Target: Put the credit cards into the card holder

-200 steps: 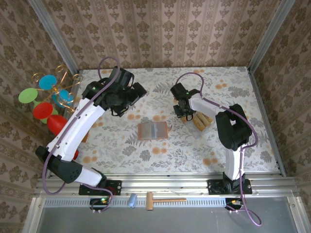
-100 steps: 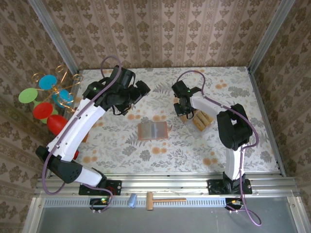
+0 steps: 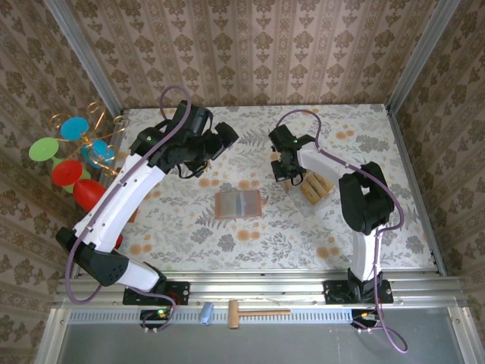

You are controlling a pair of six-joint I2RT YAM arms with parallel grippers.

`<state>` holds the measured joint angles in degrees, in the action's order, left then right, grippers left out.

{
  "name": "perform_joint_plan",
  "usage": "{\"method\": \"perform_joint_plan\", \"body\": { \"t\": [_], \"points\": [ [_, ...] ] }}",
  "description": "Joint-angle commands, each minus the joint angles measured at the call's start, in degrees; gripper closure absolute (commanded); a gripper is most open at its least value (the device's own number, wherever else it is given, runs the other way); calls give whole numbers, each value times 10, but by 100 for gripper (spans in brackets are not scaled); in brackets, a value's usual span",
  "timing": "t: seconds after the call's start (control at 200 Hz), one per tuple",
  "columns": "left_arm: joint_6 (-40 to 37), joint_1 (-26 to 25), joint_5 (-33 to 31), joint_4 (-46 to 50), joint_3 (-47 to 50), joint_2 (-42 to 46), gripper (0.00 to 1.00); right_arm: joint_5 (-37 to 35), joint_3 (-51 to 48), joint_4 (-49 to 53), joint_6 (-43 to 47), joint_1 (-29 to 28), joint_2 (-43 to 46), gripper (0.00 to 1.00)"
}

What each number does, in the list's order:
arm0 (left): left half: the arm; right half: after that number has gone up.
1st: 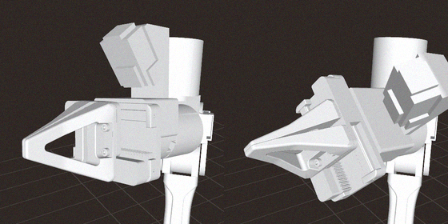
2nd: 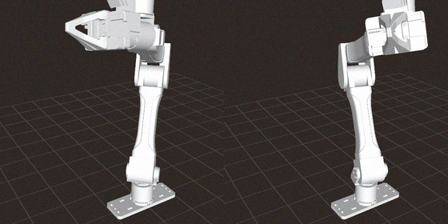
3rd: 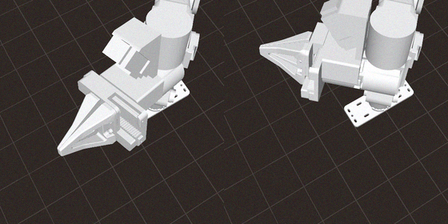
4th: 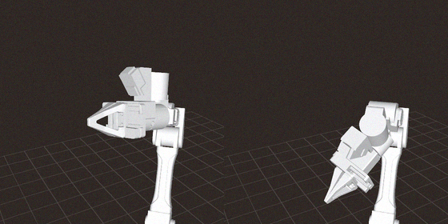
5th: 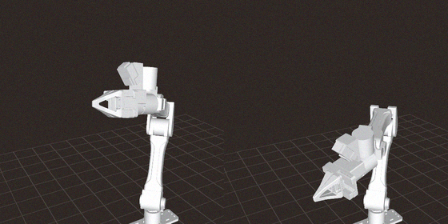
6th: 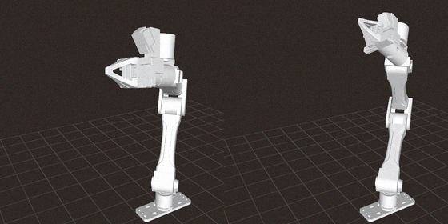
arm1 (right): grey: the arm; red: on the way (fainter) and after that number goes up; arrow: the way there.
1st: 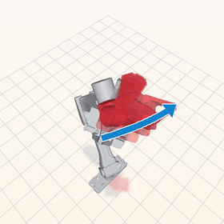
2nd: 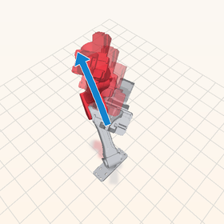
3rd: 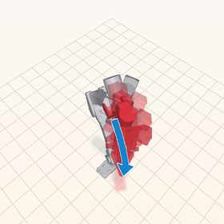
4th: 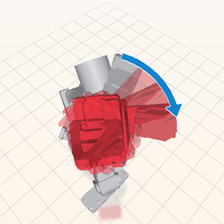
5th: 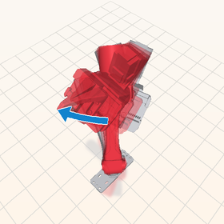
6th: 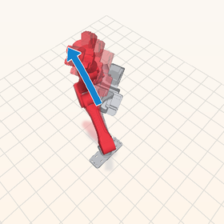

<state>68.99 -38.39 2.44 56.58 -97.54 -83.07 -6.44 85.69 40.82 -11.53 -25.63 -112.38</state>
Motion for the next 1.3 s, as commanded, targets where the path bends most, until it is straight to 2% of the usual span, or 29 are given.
{"method": "perform_joint_plan", "body": {
  "t": [0.0,0.355,0.575,0.84,1.03,1.115,1.295],
  "points": [
    [-12,-6,1,-10,9,21,0,17,16,25,4,2,-1,100],
    [-18,-21,-8,-7,-6,12,0,18,33,36,4,4,39,100],
    [-26,-20,-48,-18,58,44,0,38,31,28,-9,4,71,100],
    [-72,14,-79,-72,183,60,0,90,16,-4,-42,4,113,100],
    [-131,60,-76,-147,264,93,0,136,-12,-42,-77,2,139,100],
    [-172,86,-54,-207,310,125,0,151,-28,-60,-95,-1,151,100],
    [-202,151,17,-362,431,213,0,166,-67,-105,-133,-22,169,100]
  ]
}}
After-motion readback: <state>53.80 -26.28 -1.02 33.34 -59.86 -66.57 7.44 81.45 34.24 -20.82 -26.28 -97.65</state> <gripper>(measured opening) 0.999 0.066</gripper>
